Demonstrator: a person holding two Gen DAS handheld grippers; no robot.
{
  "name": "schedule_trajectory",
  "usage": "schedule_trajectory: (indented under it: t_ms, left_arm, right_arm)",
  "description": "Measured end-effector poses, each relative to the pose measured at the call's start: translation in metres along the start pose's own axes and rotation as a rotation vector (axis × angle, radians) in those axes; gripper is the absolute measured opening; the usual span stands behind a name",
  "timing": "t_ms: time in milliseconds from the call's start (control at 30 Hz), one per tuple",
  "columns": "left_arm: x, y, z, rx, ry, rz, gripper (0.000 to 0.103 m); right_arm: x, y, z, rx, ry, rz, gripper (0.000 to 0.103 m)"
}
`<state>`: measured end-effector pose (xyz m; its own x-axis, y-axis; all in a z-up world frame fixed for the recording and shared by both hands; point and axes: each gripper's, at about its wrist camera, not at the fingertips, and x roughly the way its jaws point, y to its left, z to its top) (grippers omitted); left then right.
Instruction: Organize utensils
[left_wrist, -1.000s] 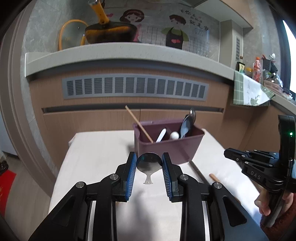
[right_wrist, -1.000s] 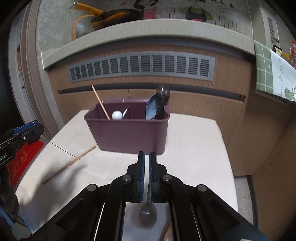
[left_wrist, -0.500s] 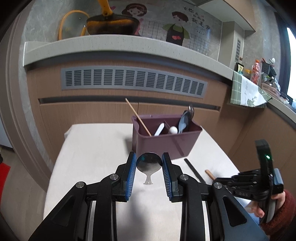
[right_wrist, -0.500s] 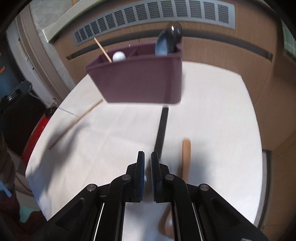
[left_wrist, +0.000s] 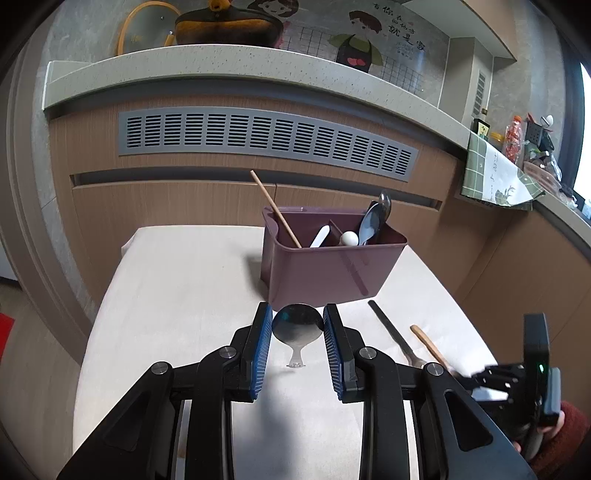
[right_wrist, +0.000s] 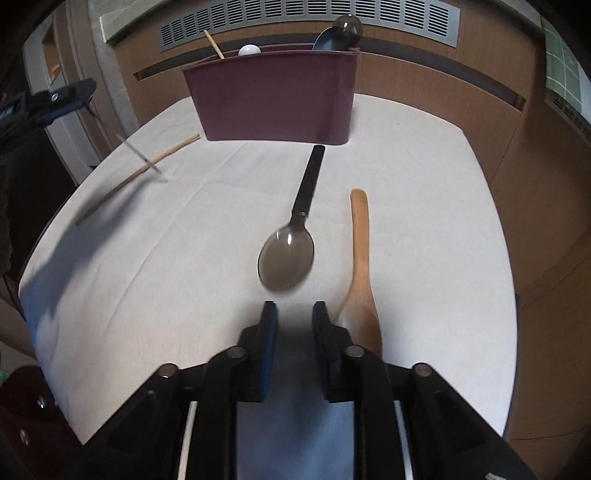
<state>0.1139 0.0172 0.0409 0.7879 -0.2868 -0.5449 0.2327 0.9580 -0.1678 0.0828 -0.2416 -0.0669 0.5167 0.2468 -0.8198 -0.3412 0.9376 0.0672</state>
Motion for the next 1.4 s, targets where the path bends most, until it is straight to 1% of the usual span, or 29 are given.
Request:
schedule_trajectory:
  t_ms: [67,100,133,200,333,433,500,567,600,633,667,733,867,1033,1200,1233,1300,1400]
  left_arm:
    - [0.001,0.0,0.0,-0.002,0.004,0.0,0.029]
    - [0.002,0.0,0.0,-0.002,0.006,0.0,0.029]
    - [0.003,0.0,0.0,-0.002,0.009,0.0,0.029]
    - [0.004,0.002,0.0,-0.007,0.015,-0.003,0.029]
    - [0.008,0.003,-0.001,-0.01,0.027,-0.009,0.029]
    - [0.008,0.002,-0.001,-0.004,0.031,-0.013,0.029]
    - [0.008,0.002,-0.001,-0.001,0.031,-0.015,0.029]
    - [0.008,0.002,-0.001,-0.002,0.03,-0.018,0.029]
    - [0.008,0.003,0.0,-0.003,0.029,-0.019,0.029]
    - [0.008,0.003,-0.001,-0.005,0.029,-0.019,0.029]
    - [0.007,0.004,-0.001,-0.007,0.029,-0.018,0.029]
    - [0.007,0.005,-0.001,-0.008,0.03,-0.018,0.029]
    - [0.008,0.006,0.0,-0.012,0.03,-0.019,0.029]
    - [0.005,0.002,0.0,-0.01,0.025,-0.021,0.029]
    - [-0.005,-0.004,0.007,0.01,-0.008,-0.028,0.029]
    - [-0.009,-0.006,0.01,0.013,-0.025,-0.028,0.029]
    - [-0.02,-0.008,0.024,0.017,-0.071,-0.037,0.029]
    - [-0.045,-0.015,0.062,0.042,-0.176,-0.051,0.029]
  right_arm:
    - [0.006,-0.003,0.011,0.025,-0.004,0.023,0.028]
    - [0.01,-0.004,0.016,0.038,-0.005,0.044,0.034]
    - [0.014,-0.004,0.021,0.045,-0.004,0.055,0.036]
    - [0.021,-0.002,0.031,0.032,0.003,0.036,0.036]
    - [0.039,0.007,0.054,-0.017,0.023,-0.042,0.037]
    - [0.053,0.007,0.073,-0.025,0.045,-0.064,0.038]
    - [0.063,0.005,0.089,-0.02,0.067,-0.058,0.038]
    - [0.07,-0.001,0.101,-0.014,0.07,-0.059,0.034]
    - [0.073,-0.003,0.106,-0.011,0.067,-0.06,0.028]
    - [0.075,-0.005,0.109,-0.009,0.061,-0.067,0.019]
    - [0.076,-0.006,0.113,-0.008,0.054,-0.082,0.012]
    - [0.075,-0.006,0.114,-0.009,0.045,-0.09,0.01]
    - [0.051,-0.004,0.103,0.001,-0.046,-0.088,0.01]
    - [0.005,-0.004,0.091,0.031,-0.196,-0.07,0.01]
    - [-0.026,0.003,0.091,0.045,-0.317,-0.071,0.01]
    - [-0.033,0.007,0.089,0.046,-0.336,-0.071,0.01]
    - [-0.046,0.009,0.095,0.052,-0.385,-0.076,0.01]
    - [-0.074,0.009,0.116,0.064,-0.512,-0.068,0.01]
